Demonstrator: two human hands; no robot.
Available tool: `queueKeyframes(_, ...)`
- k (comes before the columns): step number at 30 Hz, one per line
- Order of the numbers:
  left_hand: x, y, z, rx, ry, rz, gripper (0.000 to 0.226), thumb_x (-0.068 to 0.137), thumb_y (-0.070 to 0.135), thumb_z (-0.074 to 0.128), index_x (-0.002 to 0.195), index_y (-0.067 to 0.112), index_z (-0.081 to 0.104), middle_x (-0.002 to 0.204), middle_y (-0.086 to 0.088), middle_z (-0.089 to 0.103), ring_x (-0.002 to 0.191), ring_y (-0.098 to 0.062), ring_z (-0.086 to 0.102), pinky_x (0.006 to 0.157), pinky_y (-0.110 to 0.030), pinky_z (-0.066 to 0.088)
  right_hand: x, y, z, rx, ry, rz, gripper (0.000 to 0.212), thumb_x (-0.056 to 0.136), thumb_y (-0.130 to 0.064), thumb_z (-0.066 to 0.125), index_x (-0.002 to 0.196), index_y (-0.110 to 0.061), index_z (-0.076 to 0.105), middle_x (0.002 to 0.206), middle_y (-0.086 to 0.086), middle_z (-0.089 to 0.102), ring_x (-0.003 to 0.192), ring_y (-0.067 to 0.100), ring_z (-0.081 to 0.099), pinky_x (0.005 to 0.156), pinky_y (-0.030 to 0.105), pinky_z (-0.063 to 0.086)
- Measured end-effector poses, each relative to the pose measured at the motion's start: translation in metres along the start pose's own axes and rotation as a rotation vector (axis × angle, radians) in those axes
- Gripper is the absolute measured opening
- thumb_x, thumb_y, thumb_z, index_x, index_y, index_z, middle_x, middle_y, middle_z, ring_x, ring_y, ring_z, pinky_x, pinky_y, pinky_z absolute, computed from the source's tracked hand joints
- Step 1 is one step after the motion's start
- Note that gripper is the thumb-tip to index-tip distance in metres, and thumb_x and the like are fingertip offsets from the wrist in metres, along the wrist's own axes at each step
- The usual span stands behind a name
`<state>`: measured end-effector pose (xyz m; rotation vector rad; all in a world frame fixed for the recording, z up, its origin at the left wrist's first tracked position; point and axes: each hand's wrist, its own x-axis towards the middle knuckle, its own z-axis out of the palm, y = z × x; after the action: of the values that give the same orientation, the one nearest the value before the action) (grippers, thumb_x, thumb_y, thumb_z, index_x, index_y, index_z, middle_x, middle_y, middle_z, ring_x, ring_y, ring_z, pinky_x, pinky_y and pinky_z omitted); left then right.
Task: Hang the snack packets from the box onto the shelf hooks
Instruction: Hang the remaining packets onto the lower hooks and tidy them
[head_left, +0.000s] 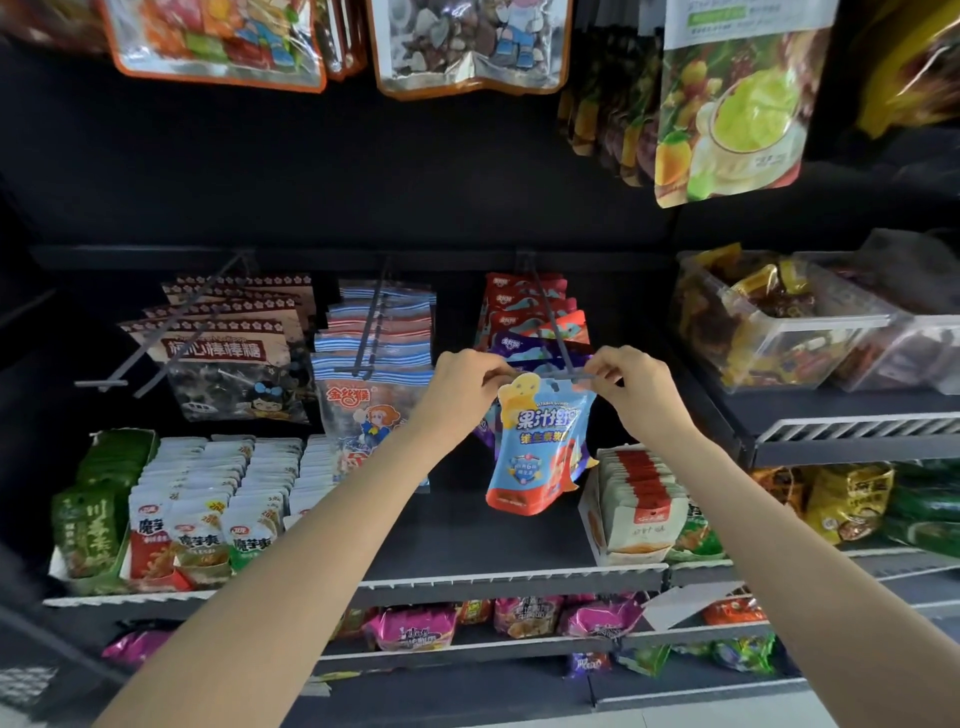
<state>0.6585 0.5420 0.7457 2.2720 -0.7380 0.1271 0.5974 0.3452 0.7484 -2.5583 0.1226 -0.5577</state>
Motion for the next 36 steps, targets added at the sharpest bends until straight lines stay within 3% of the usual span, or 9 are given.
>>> queueKeyframes(13, 0.004, 0.007, -0.005, -0.056, 0.096, 0.07, 0.016, 0.091, 0.016, 0.059, 0.097, 0.013, 0.074, 0.088, 0.0, 0.072, 0.081, -0.009, 0.063, 0.08, -0.029, 0.052, 0.0, -0.008, -0.008, 0.064, -0.003, -0.001, 0.006, 0.089, -0.004, 0.059, 0.089, -0.008, 0.064, 0.09, 0.0, 0.057, 0.08, 0.01, 0.052, 0.063, 0.008, 0.035)
queueKeyframes(17, 0.004, 0.008, -0.002, -0.06, 0.155, 0.082, 0.02, 0.093, 0.017, 0.056, 0.108, 0.013, 0.069, 0.103, 0.0, 0.068, 0.091, -0.006, 0.06, 0.085, -0.021, 0.049, 0.003, -0.005, -0.004, 0.084, 0.047, 0.018, 0.006, 0.089, -0.01, 0.061, 0.092, -0.009, 0.066, 0.095, 0.005, 0.061, 0.083, 0.013, 0.056, 0.068, 0.013, 0.041)
queueKeyframes(20, 0.014, 0.016, 0.003, -0.019, 0.214, 0.093, 0.029, 0.099, 0.016, 0.044, 0.123, 0.012, 0.058, 0.122, -0.003, 0.058, 0.113, -0.012, 0.053, 0.096, -0.021, 0.04, 0.012, -0.005, 0.0, 0.012, 0.122, 0.007, 0.022, 0.095, -0.018, 0.053, 0.115, -0.011, 0.061, 0.115, 0.007, 0.056, 0.107, 0.021, 0.053, 0.084, 0.025, 0.042)
queueKeyframes(24, 0.041, 0.023, 0.01, 0.041, 0.084, -0.011, 0.036, 0.101, 0.024, 0.034, 0.129, 0.01, 0.051, 0.129, -0.007, 0.054, 0.121, -0.022, 0.048, 0.098, -0.032, 0.038, 0.036, -0.008, 0.006, -0.099, -0.039, -0.11, 0.041, 0.101, -0.02, 0.039, 0.141, -0.016, 0.042, 0.146, 0.003, 0.04, 0.136, 0.019, 0.032, 0.104, 0.025, 0.027)
queueKeyframes(27, 0.051, 0.024, 0.014, 0.131, -0.059, -0.092, 0.041, 0.102, 0.03, 0.03, 0.132, 0.007, 0.046, 0.136, -0.01, 0.047, 0.126, -0.026, 0.043, 0.102, -0.038, 0.035, 0.05, -0.004, 0.01, -0.183, -0.197, -0.133, 0.046, 0.102, -0.025, 0.033, 0.147, -0.017, 0.031, 0.154, 0.003, 0.03, 0.144, 0.017, 0.021, 0.117, 0.03, 0.016)
queueKeyframes(31, 0.051, 0.025, 0.017, 0.223, -0.142, -0.15, 0.049, 0.101, 0.035, 0.026, 0.139, 0.007, 0.037, 0.146, -0.011, 0.036, 0.134, -0.026, 0.034, 0.107, -0.041, 0.029, 0.053, 0.001, 0.014, -0.262, -0.184, -0.122, 0.045, 0.102, -0.033, 0.032, 0.145, -0.021, 0.036, 0.15, 0.0, 0.036, 0.14, 0.017, 0.029, 0.116, 0.039, 0.024)
queueKeyframes(36, 0.054, 0.033, 0.018, 0.286, -0.215, -0.246, 0.052, 0.1, 0.034, 0.026, 0.143, 0.005, 0.028, 0.152, -0.012, 0.025, 0.14, -0.028, 0.022, 0.114, -0.049, 0.019, 0.054, -0.005, 0.015, -0.316, -0.188, -0.101, 0.042, 0.101, -0.032, 0.035, 0.14, -0.017, 0.042, 0.143, 0.004, 0.044, 0.132, 0.022, 0.039, 0.111, 0.037, 0.03)
